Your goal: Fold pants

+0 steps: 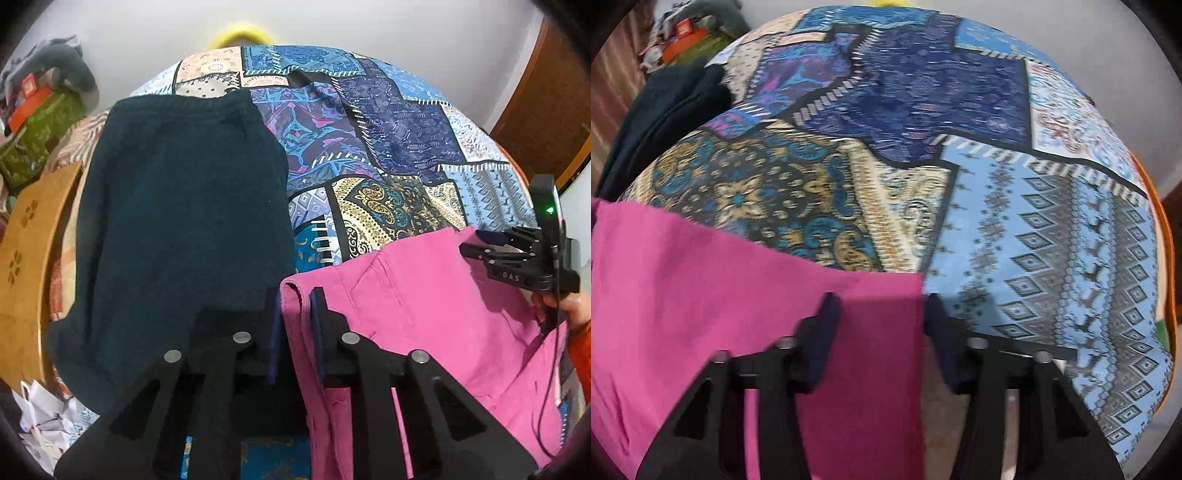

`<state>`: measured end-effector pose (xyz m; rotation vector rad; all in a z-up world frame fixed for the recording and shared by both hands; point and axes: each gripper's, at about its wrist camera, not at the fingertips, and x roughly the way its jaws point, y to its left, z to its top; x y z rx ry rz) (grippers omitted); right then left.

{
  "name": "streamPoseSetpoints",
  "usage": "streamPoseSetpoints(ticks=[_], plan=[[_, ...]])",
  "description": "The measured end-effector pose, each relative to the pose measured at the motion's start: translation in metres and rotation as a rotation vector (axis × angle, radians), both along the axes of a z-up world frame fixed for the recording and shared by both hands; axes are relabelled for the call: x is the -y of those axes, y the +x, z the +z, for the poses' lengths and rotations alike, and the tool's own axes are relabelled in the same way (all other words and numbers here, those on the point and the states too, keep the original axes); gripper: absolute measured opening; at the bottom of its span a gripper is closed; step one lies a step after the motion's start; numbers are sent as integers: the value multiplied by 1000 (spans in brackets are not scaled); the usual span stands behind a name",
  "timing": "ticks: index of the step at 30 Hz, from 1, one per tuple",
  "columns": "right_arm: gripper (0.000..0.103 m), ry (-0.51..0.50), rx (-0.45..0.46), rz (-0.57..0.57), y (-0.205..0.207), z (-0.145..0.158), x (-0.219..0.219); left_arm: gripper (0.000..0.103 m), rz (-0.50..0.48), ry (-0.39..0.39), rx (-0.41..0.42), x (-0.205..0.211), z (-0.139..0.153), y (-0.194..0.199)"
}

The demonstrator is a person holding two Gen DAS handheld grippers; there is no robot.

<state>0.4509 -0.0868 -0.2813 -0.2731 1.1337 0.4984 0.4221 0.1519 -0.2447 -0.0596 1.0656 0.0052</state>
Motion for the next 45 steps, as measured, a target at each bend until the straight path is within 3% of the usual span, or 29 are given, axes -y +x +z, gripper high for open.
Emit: streamPoseSetpoints(ticks=[1,2,6,12,18,22,36,45], plan=[[11,13,-7,1,-2,0,-1,13,1,20,4,3,0,-1],[5,6,-8,2,-3,0,-2,12,1,38,8,5,1,-1],[4,-22,74,2,-12,12,-7,7,6,36,33,6,11,-6],[3,56,213,-28,-19,73,15,6,0,64,87,9,43,-12],[3,138,321,-73,-26,141,38,6,7,40,169,11,86,-20],[3,177,343,-90,-35,160,42,6,-10,48,207,19,106,-32],[3,255,339,-92,-115,169,76,6,-58,57,245,38,129,-106],[3,244,312,-75,-172,159,89,6,-102,85,248,55,115,-167]])
